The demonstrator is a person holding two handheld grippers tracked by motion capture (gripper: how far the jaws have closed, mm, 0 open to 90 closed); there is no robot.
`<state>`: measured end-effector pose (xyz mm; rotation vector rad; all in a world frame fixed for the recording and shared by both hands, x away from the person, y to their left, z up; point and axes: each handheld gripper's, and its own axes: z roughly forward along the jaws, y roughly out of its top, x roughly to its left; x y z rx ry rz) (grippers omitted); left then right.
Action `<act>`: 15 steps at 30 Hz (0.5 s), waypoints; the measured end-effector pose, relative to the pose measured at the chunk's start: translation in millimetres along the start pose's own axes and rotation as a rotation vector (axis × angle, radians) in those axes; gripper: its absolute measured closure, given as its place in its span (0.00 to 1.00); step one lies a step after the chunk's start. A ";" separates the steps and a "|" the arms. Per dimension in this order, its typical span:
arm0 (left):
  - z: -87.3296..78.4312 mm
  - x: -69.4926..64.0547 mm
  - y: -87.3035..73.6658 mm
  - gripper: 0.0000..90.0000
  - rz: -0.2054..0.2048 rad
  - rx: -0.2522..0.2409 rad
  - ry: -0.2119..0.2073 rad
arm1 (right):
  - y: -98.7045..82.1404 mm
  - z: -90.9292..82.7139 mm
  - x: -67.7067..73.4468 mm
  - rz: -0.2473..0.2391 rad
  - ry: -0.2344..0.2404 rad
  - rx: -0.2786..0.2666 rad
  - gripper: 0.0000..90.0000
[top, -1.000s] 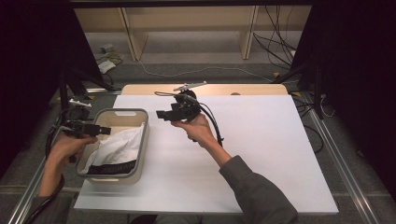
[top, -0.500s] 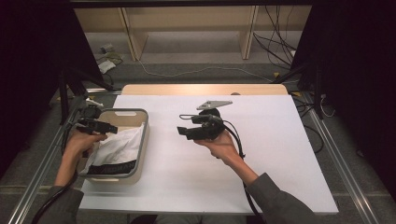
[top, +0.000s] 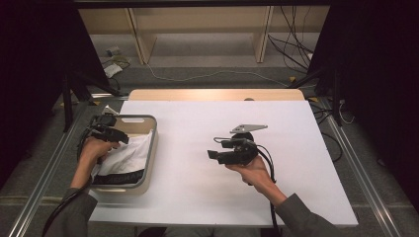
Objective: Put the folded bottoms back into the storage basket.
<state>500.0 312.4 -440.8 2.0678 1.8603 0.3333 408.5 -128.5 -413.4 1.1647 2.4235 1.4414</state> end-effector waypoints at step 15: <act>19.8 2.8 -2.5 0.90 -0.017 0.008 -0.021 | -4.6 -13.1 -2.0 0.008 0.002 -0.017 0.34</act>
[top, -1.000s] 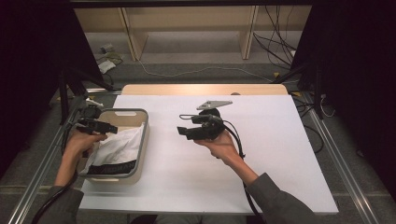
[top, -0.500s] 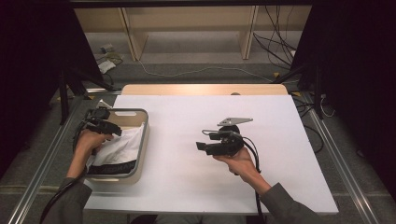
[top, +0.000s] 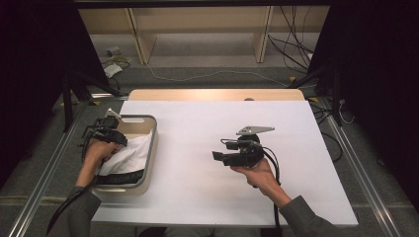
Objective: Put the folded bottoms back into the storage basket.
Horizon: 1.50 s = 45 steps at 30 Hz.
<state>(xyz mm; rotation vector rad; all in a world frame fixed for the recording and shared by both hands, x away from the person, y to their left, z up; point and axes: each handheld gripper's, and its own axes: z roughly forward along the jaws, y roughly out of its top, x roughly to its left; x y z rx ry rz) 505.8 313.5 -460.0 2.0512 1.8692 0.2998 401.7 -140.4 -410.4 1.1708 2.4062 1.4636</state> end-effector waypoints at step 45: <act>-20.6 2.5 8.3 0.96 -0.004 -0.172 0.165 | 0.7 -1.2 -5.4 0.018 0.001 -0.003 0.35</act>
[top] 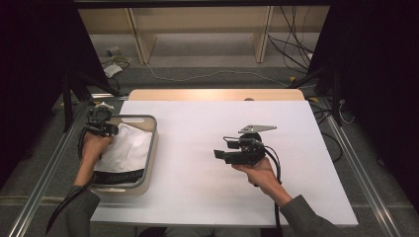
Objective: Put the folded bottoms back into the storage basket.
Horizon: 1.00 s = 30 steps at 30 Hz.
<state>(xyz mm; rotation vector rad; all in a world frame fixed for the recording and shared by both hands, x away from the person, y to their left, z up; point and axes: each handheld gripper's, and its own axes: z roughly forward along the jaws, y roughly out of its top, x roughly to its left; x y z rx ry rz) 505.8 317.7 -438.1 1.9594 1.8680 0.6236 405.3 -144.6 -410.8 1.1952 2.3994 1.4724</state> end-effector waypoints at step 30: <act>8.4 -24.4 -8.4 0.97 0.044 0.061 -0.021 | -3.2 4.3 2.4 -0.010 0.003 0.015 0.35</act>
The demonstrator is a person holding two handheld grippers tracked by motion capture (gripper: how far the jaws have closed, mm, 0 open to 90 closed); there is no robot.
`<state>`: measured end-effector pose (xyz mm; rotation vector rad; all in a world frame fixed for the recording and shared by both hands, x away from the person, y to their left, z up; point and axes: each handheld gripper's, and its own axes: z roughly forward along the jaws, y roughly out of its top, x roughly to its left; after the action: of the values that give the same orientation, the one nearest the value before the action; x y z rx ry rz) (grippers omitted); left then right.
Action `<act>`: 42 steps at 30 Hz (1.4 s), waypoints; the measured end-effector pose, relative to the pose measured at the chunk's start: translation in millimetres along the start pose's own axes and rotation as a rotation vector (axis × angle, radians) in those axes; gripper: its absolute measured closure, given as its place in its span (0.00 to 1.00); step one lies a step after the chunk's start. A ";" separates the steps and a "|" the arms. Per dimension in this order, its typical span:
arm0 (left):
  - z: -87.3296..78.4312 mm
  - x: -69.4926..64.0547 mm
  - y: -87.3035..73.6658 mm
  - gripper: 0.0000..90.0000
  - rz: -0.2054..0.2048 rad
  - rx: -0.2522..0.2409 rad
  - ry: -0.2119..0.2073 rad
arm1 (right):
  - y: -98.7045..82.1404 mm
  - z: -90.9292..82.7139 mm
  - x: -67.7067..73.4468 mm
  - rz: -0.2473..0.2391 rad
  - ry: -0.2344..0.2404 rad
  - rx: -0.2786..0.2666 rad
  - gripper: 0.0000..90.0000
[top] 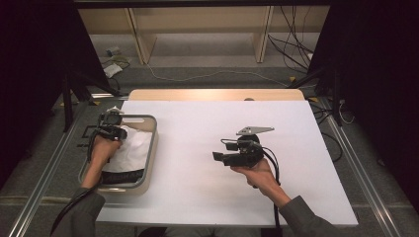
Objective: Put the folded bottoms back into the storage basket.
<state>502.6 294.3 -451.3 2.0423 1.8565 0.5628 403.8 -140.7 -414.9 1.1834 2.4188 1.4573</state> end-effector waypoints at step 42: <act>-44.8 -30.2 0.7 0.28 0.049 -0.125 -0.207 | 0.6 -6.4 0.7 0.002 -0.009 -0.025 0.32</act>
<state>478.8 263.1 -414.2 1.9868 1.6170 0.4485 400.9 -144.7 -410.8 1.1855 2.3871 1.4745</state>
